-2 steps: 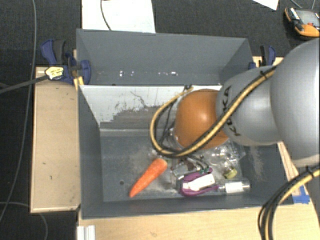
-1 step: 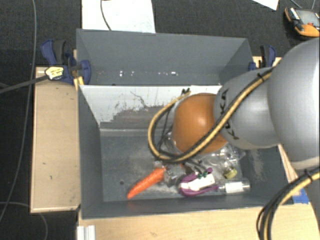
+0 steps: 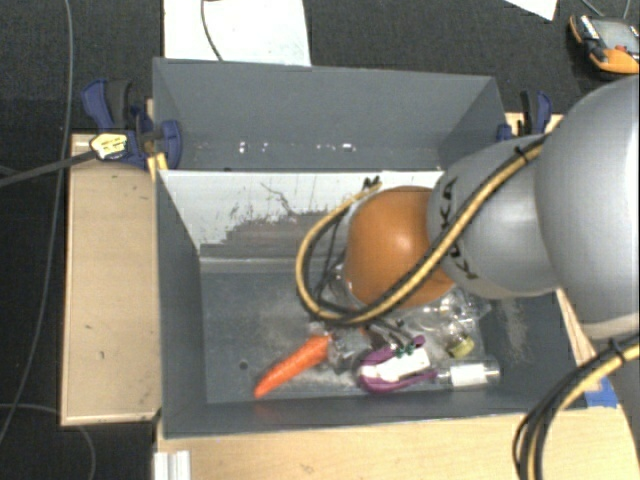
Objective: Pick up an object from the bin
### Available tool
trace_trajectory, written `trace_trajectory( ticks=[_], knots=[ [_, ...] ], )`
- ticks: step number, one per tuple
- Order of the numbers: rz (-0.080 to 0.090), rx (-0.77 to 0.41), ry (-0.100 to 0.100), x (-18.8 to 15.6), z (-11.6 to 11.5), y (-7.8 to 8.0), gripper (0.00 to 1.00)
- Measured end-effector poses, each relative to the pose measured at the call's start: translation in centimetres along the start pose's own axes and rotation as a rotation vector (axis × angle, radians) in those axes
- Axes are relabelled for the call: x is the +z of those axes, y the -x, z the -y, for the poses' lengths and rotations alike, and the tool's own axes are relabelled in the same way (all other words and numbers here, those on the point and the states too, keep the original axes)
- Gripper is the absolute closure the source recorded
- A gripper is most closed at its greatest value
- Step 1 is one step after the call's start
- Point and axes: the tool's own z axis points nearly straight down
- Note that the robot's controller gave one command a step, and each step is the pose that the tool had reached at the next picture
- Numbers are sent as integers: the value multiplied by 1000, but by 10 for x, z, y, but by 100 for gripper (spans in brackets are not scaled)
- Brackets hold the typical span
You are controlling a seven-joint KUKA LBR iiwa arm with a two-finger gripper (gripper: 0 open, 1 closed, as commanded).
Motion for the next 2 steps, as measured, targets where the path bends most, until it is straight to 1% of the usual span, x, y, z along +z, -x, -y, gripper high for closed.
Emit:
trace_trajectory(
  ticks=[1, 2],
  knots=[
    [0, 1, 0, -11, 0, 0, 100],
    [0, 3, 1, -41, -1, -1, 100]
  ],
)
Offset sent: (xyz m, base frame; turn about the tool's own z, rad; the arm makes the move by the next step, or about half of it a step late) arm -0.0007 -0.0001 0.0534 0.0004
